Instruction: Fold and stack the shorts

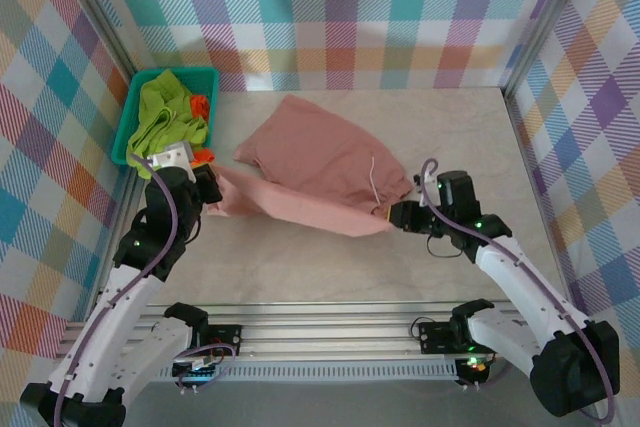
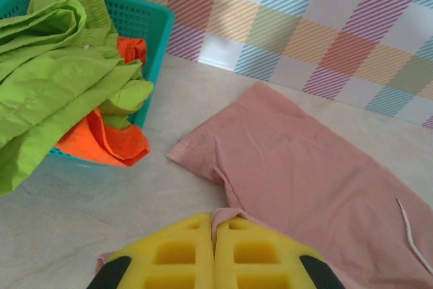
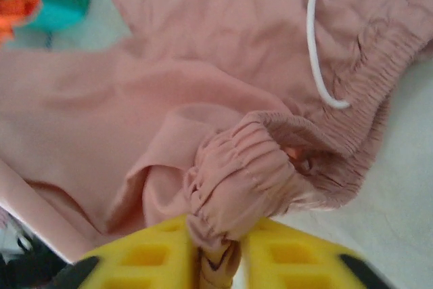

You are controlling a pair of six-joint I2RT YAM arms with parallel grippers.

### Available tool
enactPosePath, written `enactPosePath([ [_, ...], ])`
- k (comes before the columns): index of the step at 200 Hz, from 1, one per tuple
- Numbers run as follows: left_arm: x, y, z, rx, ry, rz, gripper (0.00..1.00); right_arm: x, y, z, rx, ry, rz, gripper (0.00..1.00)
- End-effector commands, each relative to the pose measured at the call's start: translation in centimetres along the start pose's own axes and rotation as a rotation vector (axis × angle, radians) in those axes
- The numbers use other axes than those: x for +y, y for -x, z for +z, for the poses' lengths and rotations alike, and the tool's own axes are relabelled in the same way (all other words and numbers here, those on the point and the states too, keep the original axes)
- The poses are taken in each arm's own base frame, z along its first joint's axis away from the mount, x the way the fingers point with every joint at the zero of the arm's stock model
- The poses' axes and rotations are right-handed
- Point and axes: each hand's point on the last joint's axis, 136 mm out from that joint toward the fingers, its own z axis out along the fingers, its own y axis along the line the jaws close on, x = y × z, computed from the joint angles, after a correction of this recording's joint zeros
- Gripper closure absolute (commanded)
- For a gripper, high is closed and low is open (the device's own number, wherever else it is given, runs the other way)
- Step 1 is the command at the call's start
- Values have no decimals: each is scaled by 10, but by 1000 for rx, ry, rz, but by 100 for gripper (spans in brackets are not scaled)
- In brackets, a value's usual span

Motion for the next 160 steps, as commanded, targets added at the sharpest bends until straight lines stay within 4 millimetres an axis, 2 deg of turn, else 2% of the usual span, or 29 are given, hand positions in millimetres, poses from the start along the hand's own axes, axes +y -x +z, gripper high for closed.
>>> enactPosePath([
  [1,9,-16,2,34,39,-2,100,3,-31,-1,108,20,49,48],
  [6,11,-18,2,39,47,-3,100,5,-29,-4,100,19,42,40],
  [18,14,-22,2,48,59,-2,100,5,-16,-11,50,-23,34,32],
  [42,16,-25,2,54,66,-3,100,-14,27,-20,-58,-170,128,31],
  [58,17,-25,1,55,71,-1,100,-23,52,-10,-53,-126,258,32],
  [75,19,-25,0,55,80,2,100,-42,78,7,-50,-88,383,33],
  [88,19,-27,0,58,79,3,100,-58,89,23,-30,-129,434,33],
  [104,18,-30,2,69,70,2,100,-72,96,41,0,-149,489,32],
  [125,19,-36,3,81,74,-9,100,-88,96,63,24,-135,582,32],
  [160,19,-45,8,100,69,-17,100,-96,89,91,59,-66,663,33],
])
